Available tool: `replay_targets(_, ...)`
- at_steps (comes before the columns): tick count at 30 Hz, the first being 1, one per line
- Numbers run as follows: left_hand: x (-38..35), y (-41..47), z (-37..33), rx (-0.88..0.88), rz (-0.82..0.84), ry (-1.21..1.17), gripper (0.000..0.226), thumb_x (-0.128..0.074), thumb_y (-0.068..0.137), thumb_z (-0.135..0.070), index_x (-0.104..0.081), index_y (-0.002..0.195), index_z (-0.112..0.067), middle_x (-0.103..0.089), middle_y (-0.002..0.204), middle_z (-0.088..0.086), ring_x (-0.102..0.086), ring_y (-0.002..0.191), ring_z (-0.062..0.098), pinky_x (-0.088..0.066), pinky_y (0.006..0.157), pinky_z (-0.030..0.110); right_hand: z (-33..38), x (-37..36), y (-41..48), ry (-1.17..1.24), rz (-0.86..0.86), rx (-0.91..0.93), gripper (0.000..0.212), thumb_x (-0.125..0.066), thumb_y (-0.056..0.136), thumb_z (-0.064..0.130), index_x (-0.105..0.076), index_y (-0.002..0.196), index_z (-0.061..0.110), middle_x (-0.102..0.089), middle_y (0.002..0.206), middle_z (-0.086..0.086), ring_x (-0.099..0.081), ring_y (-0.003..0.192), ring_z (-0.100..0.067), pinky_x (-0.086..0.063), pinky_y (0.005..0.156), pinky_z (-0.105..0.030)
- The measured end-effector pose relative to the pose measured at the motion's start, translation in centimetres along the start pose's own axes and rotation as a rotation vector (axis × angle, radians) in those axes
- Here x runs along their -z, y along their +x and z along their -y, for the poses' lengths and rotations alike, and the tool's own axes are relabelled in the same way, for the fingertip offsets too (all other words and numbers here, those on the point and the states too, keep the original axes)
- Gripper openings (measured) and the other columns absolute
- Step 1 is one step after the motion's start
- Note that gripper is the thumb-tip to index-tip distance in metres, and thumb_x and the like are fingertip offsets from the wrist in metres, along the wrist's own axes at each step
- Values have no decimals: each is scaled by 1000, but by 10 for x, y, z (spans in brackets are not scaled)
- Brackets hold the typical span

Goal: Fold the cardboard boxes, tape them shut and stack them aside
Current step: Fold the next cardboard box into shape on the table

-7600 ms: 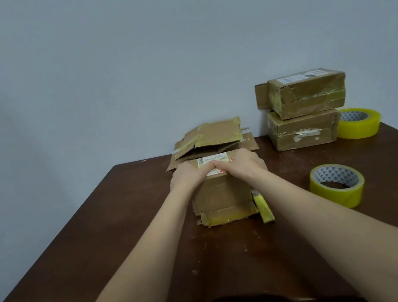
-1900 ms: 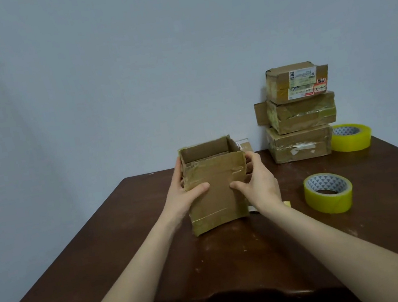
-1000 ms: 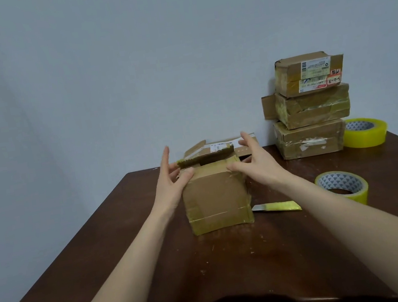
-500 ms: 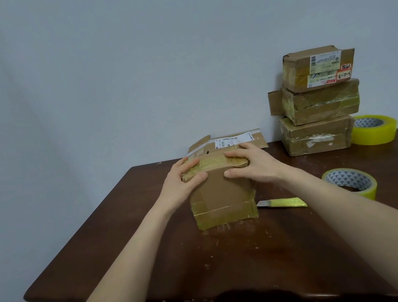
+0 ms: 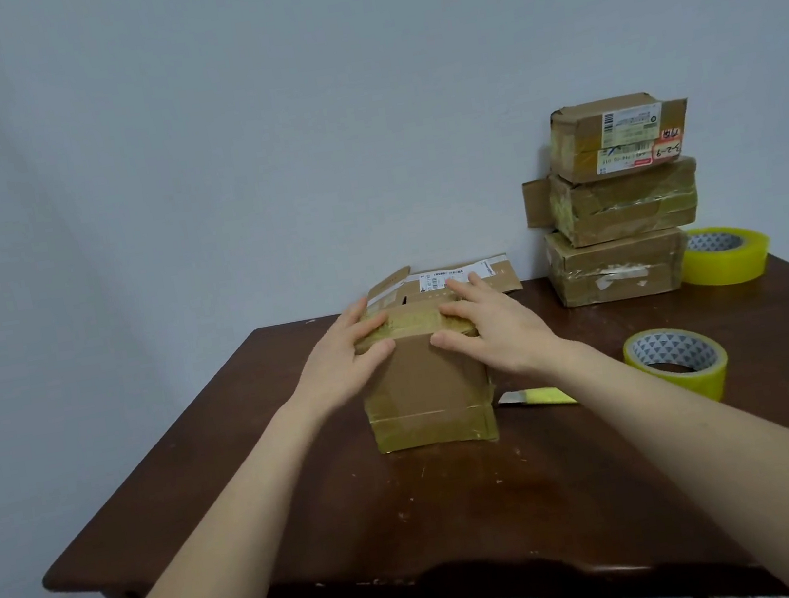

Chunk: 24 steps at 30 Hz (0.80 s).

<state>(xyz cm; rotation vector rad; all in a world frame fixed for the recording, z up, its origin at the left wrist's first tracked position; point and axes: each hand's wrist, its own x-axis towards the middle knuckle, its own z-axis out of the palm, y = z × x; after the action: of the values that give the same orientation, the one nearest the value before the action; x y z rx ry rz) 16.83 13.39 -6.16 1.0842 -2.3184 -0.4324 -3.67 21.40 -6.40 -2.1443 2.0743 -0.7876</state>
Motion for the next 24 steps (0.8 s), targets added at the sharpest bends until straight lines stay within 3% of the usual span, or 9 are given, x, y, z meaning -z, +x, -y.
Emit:
replay_targets(2, -2, -1, -14, -123, -11, 328, 64, -24, 85, -46, -44, 141, -23, -25, 156, -3, -18, 145, 11, -10, 117, 28, 5, 2, 2, -163, 3, 60, 62, -42, 93, 58, -42, 143, 20, -23, 158, 0, -3, 149, -20, -7, 119, -36)
replay_targets(4, -9, 0, -24, -174, 6, 442, 53, -25, 96, -37, -35, 146, -22, -24, 157, -3, -19, 145, 10, -10, 117, 27, 11, 2, 5, -257, 15, 121, 55, -40, 96, 52, -48, 138, 17, -35, 153, -1, -8, 148, -22, -10, 119, -35)
replay_targets(11, -10, 1, -30, -100, 14, 505, 48, -34, 98, -42, -37, 144, -29, -24, 156, -12, -25, 142, 7, -31, 109, 30, 17, 4, 5, -359, 88, 129, 49, -34, 100, 47, -53, 131, 14, -41, 147, -1, -25, 142, -20, -20, 114, -33)
replay_targets(16, -10, -3, -35, -80, 15, 526, 52, -31, 98, -48, -33, 146, -28, -23, 157, -10, -25, 142, 9, -31, 109, 32, 18, 8, 4, -354, 118, 123, 54, -36, 100, 47, -42, 142, 13, -29, 156, -3, -16, 147, -21, -14, 118, -34)
replay_targets(18, -12, -4, -35, -78, -3, 540, 53, -30, 98, -49, -32, 146, -27, -23, 157, -8, -26, 142, 10, -33, 108, 33, 16, 4, 2, -336, 73, 105, 55, -37, 98, 49, -41, 142, 16, -30, 154, -2, -23, 144, -23, -23, 116, -35)
replay_targets(20, -14, -4, -35, -71, -8, 550, 53, -29, 98, -50, -33, 146, -28, -23, 157, -7, -29, 141, 12, -36, 105, 35, 16, 2, 0, -305, 34, 61, 53, -39, 97, 50, -45, 139, 19, -34, 147, -1, -39, 131, -23, -37, 104, -36)
replay_targets(24, -12, -2, -37, -74, 10, 556, 52, -30, 98, -50, -36, 144, -26, -27, 156, -5, -31, 140, 13, -36, 105, 34, 20, 7, 3, -305, 66, 38, 54, -41, 96, 52, -44, 140, 20, -36, 145, 1, -44, 126, -23, -41, 100, -37)
